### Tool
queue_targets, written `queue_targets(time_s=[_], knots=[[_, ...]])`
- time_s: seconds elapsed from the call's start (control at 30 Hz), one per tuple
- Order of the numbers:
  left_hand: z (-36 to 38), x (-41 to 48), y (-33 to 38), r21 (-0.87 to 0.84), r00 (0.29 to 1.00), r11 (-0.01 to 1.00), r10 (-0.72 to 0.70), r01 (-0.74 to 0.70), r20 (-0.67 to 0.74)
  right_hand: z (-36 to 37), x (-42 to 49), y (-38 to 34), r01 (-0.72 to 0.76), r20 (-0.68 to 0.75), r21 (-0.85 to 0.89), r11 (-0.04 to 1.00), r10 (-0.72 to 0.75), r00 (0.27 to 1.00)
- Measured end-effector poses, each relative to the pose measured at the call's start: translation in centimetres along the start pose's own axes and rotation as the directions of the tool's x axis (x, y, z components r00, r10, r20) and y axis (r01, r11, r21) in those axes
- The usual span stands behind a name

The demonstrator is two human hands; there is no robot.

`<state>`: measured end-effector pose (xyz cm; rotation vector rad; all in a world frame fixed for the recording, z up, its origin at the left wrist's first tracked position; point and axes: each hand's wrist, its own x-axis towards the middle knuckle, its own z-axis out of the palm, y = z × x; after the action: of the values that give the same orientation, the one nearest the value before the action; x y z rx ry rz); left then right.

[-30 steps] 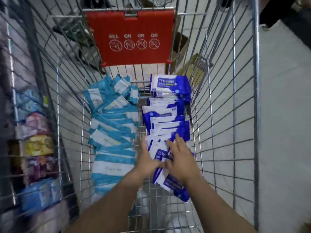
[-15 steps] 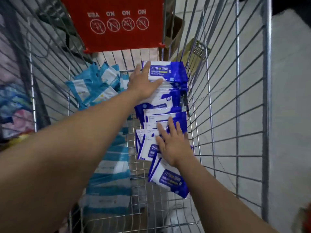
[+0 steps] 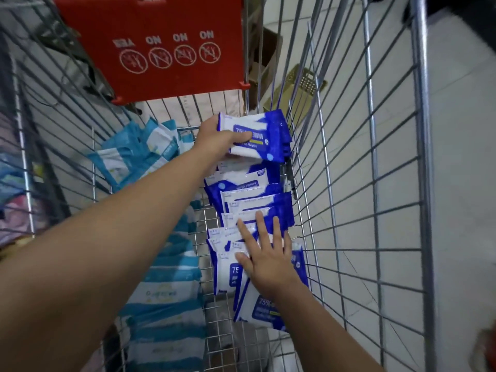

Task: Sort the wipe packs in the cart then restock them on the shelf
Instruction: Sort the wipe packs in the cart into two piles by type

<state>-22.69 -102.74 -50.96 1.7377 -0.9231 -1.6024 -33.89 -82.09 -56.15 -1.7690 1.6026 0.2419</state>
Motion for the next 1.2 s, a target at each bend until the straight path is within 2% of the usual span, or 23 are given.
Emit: queue_targets(time_s=[0.07,0.2,0.27,0.33,0.47,0.5,0.53,0.57,0.6,0.63,0.67,0.7,0.73,0.83,0.9,1.03,1.1,1.2], knots=[[-0.6,-1.7,-1.0,-0.06,0.997,0.998,-0.024,0.029,0.073,0.0,-0.1,0.2,-0.014,-0.041,0.052,0.999,0.016,0.999],[-1.4,-5.7,-4.7,-0.167,0.993,0.98,-0.096,0.105,0.062,0.1,-1.6,0.6,-0.096,-0.256,0.378,0.921,0.203,0.945],[-2.0,-7.6,-6.8,-0.131,0.988,0.98,-0.152,0.152,0.015,0.5,-2.6,0.9,-0.11,-0.326,0.551,0.827,0.335,0.884],[-2.3,-9.7,-8.5,-0.072,0.987,0.984,-0.161,0.16,-0.003,0.5,-3.5,0.7,-0.062,-0.36,0.701,0.711,0.428,0.829],[-2.4,-14.5,-12.6,0.139,0.99,0.987,-0.09,0.074,0.109,0.0,-5.0,-0.3,0.014,-0.379,0.806,0.591,0.5,0.779],[-2.3,-15.4,-13.7,0.205,0.986,0.978,-0.08,0.048,0.147,0.0,-5.3,-0.3,0.022,-0.388,0.793,0.609,0.477,0.789],[-2.0,-16.2,-14.7,0.298,0.983,0.955,-0.063,0.009,0.171,0.1,-5.5,-0.3,0.001,-0.388,0.731,0.682,0.414,0.824],[-1.7,-16.9,-15.4,0.453,0.982,0.89,-0.037,-0.051,0.183,0.2,-5.7,-0.3,-0.048,-0.353,0.591,0.805,0.312,0.882],[-1.5,-17.5,-16.1,0.646,0.984,0.753,0.009,-0.125,0.181,0.6,-5.9,-0.2,-0.094,-0.267,0.396,0.913,0.212,0.94],[-1.1,-18.2,-16.5,0.795,0.981,0.576,0.076,-0.19,0.179,0.9,-6.1,0.0,-0.116,-0.167,0.208,0.971,0.152,0.974],[-0.7,-18.9,-16.8,0.868,0.974,0.445,0.152,-0.218,0.167,1.0,-6.5,0.0,-0.128,-0.095,0.081,0.988,0.136,0.986],[-0.3,-19.6,-17.4,0.892,0.969,0.4,0.208,-0.211,0.136,1.1,-6.8,0.0,-0.128,-0.065,0.006,0.992,0.128,0.99],[0.0,-20.4,-18.0,0.887,0.967,0.423,0.237,-0.186,0.09,1.3,-7.2,0.0,-0.116,-0.056,-0.033,0.993,0.114,0.992],[0.4,-21.7,-19.8,0.704,0.984,0.701,0.18,-0.118,-0.014,1.4,-7.9,-0.2,-0.053,-0.076,-0.155,0.987,0.041,0.996],[0.7,-21.7,-20.3,0.588,0.992,0.804,0.128,-0.089,-0.025,1.1,-7.8,-0.4,-0.034,-0.139,-0.193,0.981,0.007,0.99],[0.3,-20.9,-20.4,0.367,0.996,0.929,-0.015,0.048,-0.093,0.5,-7.7,-0.9,-0.03,-0.077,-0.129,0.991,0.02,0.997],[-0.2,-21.0,-19.3,0.264,0.998,0.962,-0.065,0.063,-0.001,0.4,-7.5,-0.9,-0.056,-0.026,-0.085,0.995,0.054,0.998],[-1.3,-21.0,-19.0,0.321,0.984,0.945,-0.112,0.061,0.141,0.4,-7.1,-0.8,-0.039,0.07,-0.045,0.998,0.042,0.997]])
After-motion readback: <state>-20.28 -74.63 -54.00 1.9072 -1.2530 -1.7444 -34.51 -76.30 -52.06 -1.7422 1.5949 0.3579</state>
